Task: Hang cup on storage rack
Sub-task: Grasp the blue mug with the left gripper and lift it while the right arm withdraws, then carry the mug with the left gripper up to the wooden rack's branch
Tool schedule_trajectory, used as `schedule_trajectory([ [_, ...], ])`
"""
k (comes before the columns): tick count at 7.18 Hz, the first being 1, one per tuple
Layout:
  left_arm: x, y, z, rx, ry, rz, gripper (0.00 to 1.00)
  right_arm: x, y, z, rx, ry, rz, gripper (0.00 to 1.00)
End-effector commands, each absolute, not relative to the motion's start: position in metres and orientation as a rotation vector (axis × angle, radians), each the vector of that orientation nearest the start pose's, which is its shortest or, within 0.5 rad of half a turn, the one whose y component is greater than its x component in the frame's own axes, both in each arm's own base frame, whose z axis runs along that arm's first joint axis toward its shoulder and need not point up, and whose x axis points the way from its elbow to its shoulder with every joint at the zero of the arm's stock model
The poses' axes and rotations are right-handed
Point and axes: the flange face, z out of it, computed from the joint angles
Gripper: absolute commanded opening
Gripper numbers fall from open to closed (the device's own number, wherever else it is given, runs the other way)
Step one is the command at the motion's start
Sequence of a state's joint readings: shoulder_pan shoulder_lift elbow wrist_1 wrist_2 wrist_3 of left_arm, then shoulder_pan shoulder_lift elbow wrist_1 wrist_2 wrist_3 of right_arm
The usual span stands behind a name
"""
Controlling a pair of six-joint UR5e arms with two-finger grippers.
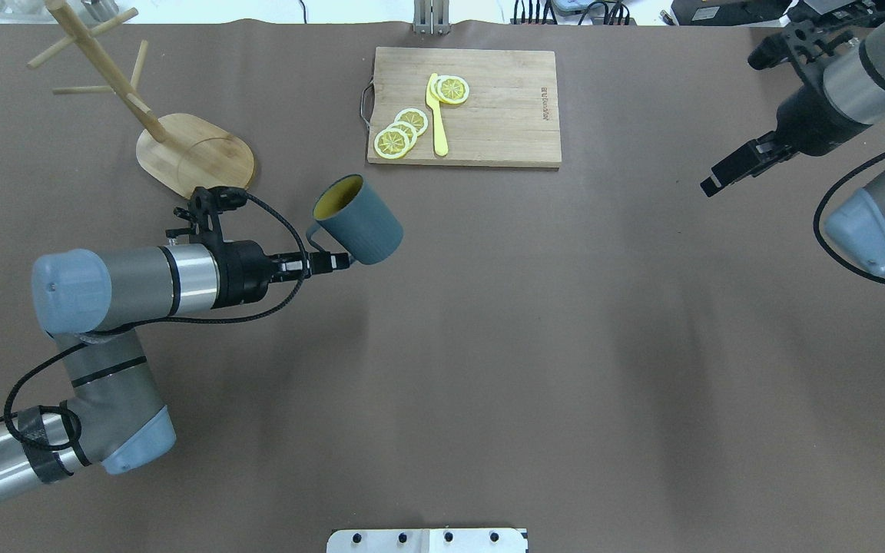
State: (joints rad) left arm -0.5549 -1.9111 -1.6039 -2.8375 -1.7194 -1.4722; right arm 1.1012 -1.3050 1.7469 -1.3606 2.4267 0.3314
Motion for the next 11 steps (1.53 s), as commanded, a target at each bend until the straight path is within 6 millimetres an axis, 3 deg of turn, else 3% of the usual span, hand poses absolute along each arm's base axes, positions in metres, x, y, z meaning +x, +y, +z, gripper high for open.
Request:
schedule_trajectory([
  [1,0.401,-0.452,0.297,0.2,1.697,-0.563,0.0,-0.155,-0.546,0.438,0.219,-0.968,-0.291,1.0],
  [2,0.378,-0.471,0.296,0.107,1.727,-0.719,0.0,-0.125,-0.54,0.463,0.201,-0.953,-0.23,1.0],
  [3,0.341,-0.5,0.298,0.013,1.752,-0.902,0.0,-0.102,-0.538,0.478,0.193,-0.942,-0.181,1.0],
  [5,0.315,-0.528,0.315,-0.135,1.749,-1.114,0.0,-0.033,-0.516,0.524,0.167,-0.915,-0.034,1.0],
  [6,0.307,-0.536,0.32,-0.215,1.759,-1.21,0.0,-0.017,-0.503,0.544,0.145,-0.901,0.007,1.0],
  [9,0.29,-0.556,0.338,-0.403,1.888,-1.4,0.0,-0.016,-0.501,0.55,0.137,-0.89,0.014,1.0],
  [11,0.285,-0.563,0.339,-0.464,1.934,-1.514,0.0,-0.016,-0.501,0.551,0.136,-0.89,0.014,1.0],
])
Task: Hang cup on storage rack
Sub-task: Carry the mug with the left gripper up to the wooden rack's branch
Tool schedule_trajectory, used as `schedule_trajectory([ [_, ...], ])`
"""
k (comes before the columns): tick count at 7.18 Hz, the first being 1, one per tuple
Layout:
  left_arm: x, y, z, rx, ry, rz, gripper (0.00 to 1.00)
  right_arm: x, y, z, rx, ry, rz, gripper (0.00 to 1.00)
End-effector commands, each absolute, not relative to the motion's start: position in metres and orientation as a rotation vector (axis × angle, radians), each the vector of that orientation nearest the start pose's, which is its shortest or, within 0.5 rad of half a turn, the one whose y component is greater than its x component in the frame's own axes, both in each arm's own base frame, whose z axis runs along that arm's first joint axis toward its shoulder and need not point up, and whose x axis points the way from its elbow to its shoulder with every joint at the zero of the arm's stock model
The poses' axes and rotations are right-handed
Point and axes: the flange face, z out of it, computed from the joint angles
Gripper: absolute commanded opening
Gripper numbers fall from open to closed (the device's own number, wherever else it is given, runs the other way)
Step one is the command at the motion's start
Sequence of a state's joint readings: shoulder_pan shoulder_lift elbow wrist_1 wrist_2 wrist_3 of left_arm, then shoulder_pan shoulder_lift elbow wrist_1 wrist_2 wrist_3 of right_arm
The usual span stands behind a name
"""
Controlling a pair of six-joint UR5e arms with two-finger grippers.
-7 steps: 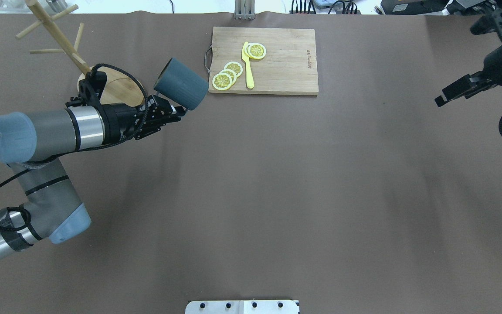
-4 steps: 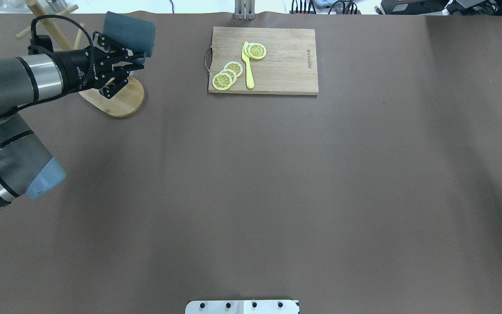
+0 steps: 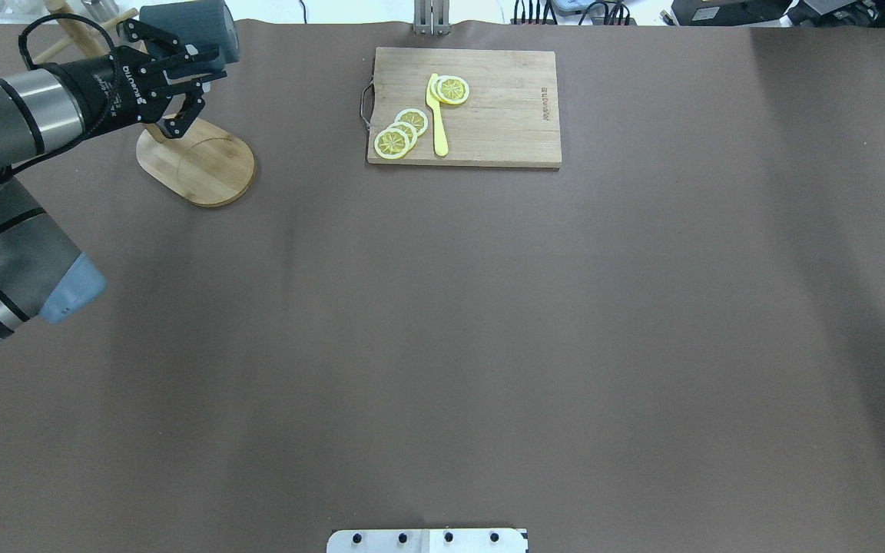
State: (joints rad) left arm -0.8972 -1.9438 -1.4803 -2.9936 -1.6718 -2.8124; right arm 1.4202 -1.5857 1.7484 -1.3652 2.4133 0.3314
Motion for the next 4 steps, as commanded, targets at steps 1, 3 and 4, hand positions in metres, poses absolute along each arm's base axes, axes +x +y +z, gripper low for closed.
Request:
schedule_trajectory([
  [1,0.2812,-0.5659,0.3377,-0.488,1.965,-1.579,0.0,-0.0158,-0.5003,0.5516,0.137,-0.885,0.015,1.0],
  [3,0.2852,-0.573,0.3345,-0.502,1.977,-1.611,0.0,-0.0154,-0.4981,0.5535,0.138,-0.884,0.016,1.0],
  [4,0.2856,-0.5738,0.3333,-0.5,1.98,-1.61,0.0,-0.0152,-0.4969,0.5548,0.136,-0.884,0.016,1.0],
])
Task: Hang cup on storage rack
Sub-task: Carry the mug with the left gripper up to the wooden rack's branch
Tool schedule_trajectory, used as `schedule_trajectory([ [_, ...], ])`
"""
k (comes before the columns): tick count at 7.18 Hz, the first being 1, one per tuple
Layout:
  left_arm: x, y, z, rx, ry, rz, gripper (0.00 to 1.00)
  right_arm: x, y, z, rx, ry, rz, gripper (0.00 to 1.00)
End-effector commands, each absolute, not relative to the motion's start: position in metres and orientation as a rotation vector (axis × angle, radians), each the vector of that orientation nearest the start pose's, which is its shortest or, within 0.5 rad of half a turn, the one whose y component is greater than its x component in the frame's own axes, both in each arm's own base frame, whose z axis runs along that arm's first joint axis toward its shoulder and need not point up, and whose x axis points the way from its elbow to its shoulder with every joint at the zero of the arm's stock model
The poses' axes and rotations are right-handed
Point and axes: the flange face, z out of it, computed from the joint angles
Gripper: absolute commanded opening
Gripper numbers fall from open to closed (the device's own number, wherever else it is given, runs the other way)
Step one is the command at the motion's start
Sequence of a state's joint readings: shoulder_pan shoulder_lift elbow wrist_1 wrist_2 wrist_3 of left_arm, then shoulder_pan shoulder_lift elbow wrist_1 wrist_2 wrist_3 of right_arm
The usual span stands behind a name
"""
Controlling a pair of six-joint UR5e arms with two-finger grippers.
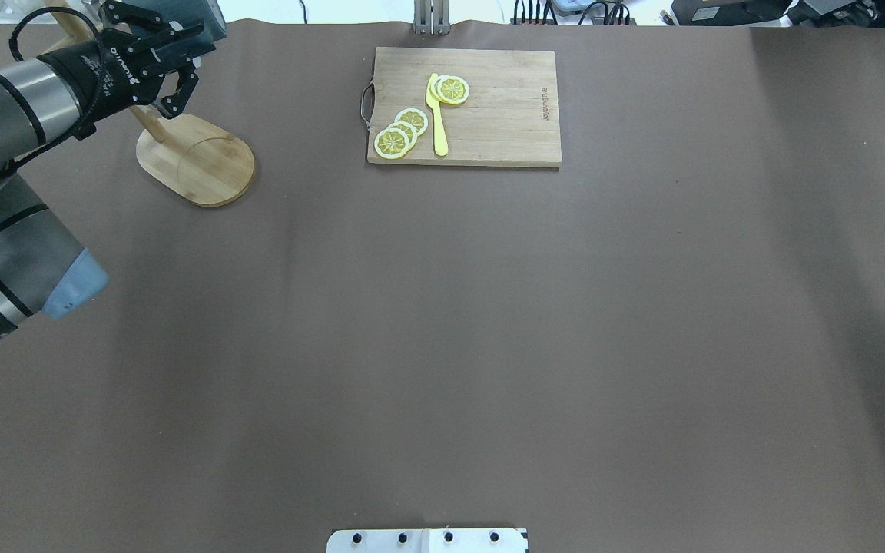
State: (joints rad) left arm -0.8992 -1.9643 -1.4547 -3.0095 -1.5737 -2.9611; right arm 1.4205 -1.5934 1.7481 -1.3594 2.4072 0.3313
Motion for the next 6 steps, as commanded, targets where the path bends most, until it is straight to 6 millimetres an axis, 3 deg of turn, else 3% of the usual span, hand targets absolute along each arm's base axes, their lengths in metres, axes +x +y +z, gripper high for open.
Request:
schedule_trajectory([
  [1,0.289,-0.578,0.324,-0.497,1.993,-1.598,0.0,-0.015,-0.495,0.557,0.133,-0.883,0.018,1.0],
  [4,0.277,-0.587,0.33,-0.484,1.991,-1.623,0.0,-0.014,-0.491,0.559,0.13,-0.884,0.018,1.0],
  [6,0.268,-0.589,0.358,-0.528,2.018,-1.637,0.0,-0.015,-0.491,0.559,0.128,-0.886,0.018,1.0],
])
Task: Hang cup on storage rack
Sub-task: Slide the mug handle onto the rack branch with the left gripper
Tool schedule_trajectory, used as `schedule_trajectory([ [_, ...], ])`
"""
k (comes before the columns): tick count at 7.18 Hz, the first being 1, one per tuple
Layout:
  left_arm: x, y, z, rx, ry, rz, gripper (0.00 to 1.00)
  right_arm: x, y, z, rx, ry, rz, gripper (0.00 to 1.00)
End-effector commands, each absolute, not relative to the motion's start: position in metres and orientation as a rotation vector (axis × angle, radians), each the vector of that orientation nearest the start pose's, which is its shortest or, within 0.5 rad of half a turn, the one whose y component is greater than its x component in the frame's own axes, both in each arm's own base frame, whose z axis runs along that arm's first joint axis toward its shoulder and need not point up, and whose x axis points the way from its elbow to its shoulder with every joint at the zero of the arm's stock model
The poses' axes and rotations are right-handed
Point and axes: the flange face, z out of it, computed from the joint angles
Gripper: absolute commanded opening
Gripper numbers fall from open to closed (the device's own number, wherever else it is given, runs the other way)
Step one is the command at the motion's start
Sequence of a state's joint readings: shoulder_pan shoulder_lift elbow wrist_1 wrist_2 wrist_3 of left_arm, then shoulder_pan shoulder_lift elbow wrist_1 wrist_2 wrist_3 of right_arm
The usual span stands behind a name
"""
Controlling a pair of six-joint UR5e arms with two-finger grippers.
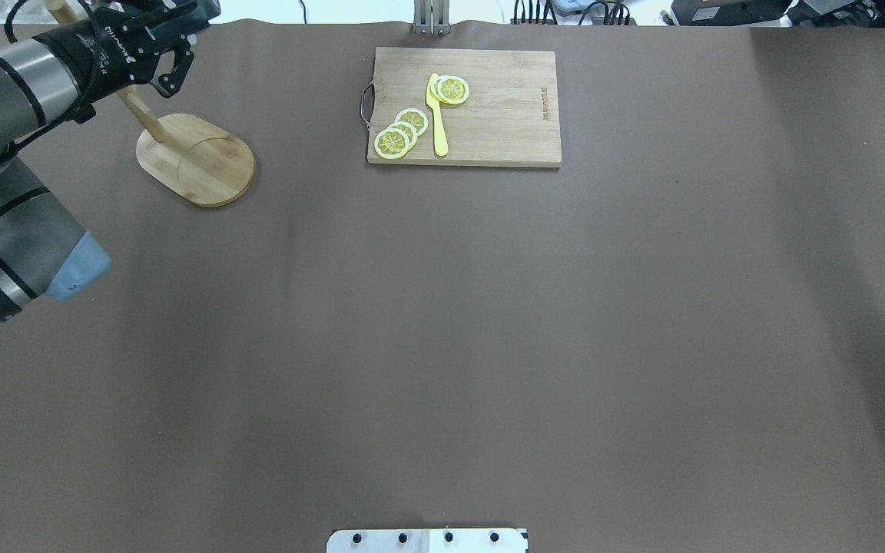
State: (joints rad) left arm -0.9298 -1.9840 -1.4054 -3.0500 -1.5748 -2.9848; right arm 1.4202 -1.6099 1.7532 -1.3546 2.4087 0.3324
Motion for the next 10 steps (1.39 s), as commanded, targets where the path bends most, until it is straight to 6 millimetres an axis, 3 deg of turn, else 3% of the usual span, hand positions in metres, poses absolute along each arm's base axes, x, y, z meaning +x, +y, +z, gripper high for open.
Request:
schedule_trajectory([
  [1,0.264,-0.586,0.372,-0.556,2.02,-1.653,0.0,-0.016,-0.491,0.558,0.129,-0.889,0.017,1.0],
  [3,0.257,-0.574,0.418,-0.609,2.072,-1.622,0.0,-0.015,-0.49,0.56,0.127,-0.885,0.019,1.0],
  [5,0.26,-0.574,0.417,-0.641,2.075,-1.63,0.0,-0.015,-0.489,0.56,0.125,-0.891,0.018,1.0],
  [7,0.259,-0.573,0.418,-0.639,2.074,-1.624,0.59,-0.015,-0.49,0.559,0.127,-0.89,0.017,1.0],
  [8,0.259,-0.571,0.418,-0.649,2.079,-1.605,0.81,-0.016,-0.491,0.558,0.128,-0.892,0.016,1.0],
  [9,0.257,-0.569,0.415,-0.65,2.089,-1.594,0.98,-0.015,-0.49,0.559,0.127,-0.89,0.017,1.0],
  [10,0.249,-0.557,0.428,-0.664,2.096,-1.558,0.99,-0.015,-0.491,0.558,0.129,-0.889,0.017,1.0],
])
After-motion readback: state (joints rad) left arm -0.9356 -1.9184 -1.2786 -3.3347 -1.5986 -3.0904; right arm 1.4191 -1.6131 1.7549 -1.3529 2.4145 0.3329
